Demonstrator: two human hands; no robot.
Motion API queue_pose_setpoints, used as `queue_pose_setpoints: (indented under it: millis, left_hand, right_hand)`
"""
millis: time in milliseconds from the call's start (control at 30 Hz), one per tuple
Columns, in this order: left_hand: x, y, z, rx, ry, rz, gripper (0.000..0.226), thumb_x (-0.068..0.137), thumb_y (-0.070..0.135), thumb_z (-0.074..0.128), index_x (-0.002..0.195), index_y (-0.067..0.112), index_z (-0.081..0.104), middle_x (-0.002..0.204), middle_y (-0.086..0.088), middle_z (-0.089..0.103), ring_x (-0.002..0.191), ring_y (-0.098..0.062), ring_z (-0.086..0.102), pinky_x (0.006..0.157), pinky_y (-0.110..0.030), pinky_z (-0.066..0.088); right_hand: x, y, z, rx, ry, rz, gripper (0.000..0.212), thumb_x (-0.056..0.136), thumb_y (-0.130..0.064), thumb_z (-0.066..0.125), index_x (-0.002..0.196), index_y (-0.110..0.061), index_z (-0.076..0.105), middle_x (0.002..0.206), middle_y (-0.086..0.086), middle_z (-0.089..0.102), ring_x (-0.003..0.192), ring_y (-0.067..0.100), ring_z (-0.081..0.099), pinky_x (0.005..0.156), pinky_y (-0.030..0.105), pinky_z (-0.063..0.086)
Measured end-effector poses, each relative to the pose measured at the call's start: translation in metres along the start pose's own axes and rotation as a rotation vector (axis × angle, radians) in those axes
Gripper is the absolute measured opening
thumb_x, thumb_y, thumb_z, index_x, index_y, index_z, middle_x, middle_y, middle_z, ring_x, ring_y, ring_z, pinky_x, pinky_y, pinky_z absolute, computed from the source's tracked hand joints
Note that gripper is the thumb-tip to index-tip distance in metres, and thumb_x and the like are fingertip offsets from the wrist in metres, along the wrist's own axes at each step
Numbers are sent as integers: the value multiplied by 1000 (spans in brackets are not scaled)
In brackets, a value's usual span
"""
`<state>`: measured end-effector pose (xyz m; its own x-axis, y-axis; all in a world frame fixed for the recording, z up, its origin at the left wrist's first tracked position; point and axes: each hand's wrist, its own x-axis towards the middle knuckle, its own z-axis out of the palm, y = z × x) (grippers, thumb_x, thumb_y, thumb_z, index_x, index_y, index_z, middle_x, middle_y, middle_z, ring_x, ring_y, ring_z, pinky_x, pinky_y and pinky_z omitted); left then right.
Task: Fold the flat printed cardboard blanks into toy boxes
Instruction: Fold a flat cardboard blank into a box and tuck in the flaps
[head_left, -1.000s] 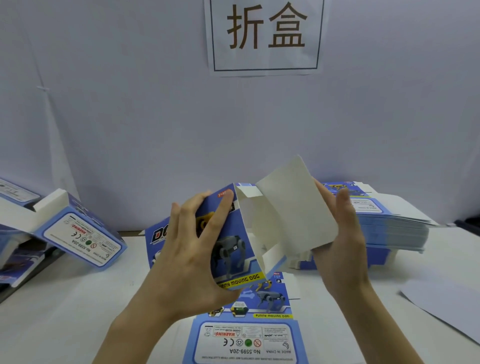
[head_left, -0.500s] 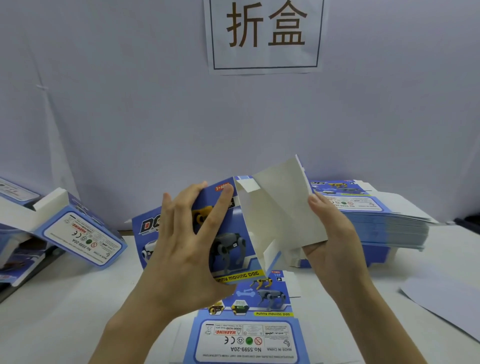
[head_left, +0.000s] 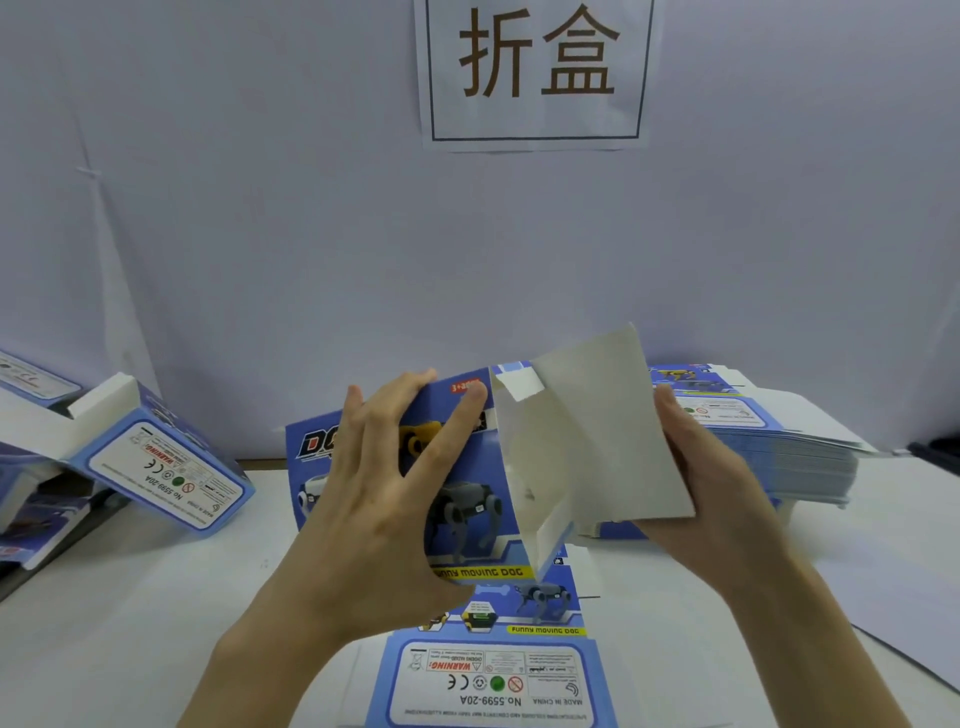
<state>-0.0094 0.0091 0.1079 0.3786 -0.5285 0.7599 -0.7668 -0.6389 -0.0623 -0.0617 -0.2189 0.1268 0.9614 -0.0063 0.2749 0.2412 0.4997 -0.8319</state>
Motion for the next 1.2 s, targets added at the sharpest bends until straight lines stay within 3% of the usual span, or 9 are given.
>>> queue_pose_setpoints:
  millis: [200,300,433,500,633,700,933,1067,1200]
  left_hand:
    - [2,2,1,69,-5,-5,126,46,54,86,148,18,20,144,-14,22,138,-34,21,108,-58,3]
    - [1,3,3,57,-1,-19,119,51,56,79,147,17,21,143,-14,22,138,-35,22,110,-57,3]
    - [0,3,4,76,-2,-36,119,54,63,74,149,19,19,144,-18,23,140,-35,21,116,-57,2]
    - [1,6,4,84,6,-41,114,58,69,67,150,19,20,144,-20,24,141,-36,22,118,-55,-1]
    - [1,14,6,101,32,-62,113,61,75,60,150,18,21,143,-20,26,140,-36,24,118,-54,0]
    - [1,14,7,116,34,-68,111,62,75,58,150,18,22,143,-19,26,140,-35,24,118,-55,2]
    - [0,19,4,128,27,-58,106,65,76,52,149,17,25,142,-21,30,138,-37,28,115,-59,9]
    - [1,17,2,140,21,-72,111,61,75,58,149,16,23,143,-19,29,138,-36,28,116,-58,8]
    - [2,18,-1,114,21,-112,117,63,81,51,149,9,19,144,-15,29,138,-32,29,118,-52,6]
  right_hand:
    - [11,17,4,-411,265,-185,23,77,-47,54,87,-43,74,81,-13,72,67,1,62,60,31,47]
    - [8,20,9,-434,189,-207,25,79,-47,54,89,-38,75,82,-10,72,67,1,63,52,21,48]
    - [8,22,15,-537,258,-384,28,90,-34,50,84,-47,74,81,-17,71,69,-6,60,56,11,47]
    - [7,25,20,-552,210,-433,28,91,-33,49,88,-45,74,83,-21,71,73,-8,61,58,9,47]
    - [1,39,34,-630,30,-427,34,98,-33,47,131,-40,51,115,-43,56,112,-22,48,83,-2,37]
    - [-1,48,38,-679,-34,-420,40,101,-27,40,139,-39,43,132,-36,50,123,-18,41,91,0,36]
    - [-1,48,39,-626,-59,-396,40,102,-27,39,140,-37,43,122,-42,53,113,-19,49,81,-1,41]
    - [-3,40,33,-596,-196,-303,50,95,-37,45,144,-44,34,135,-32,50,124,-8,47,93,10,44]
    - [-4,30,25,-649,-283,-291,58,88,-43,50,142,-51,31,131,-36,51,121,-8,50,90,10,46]
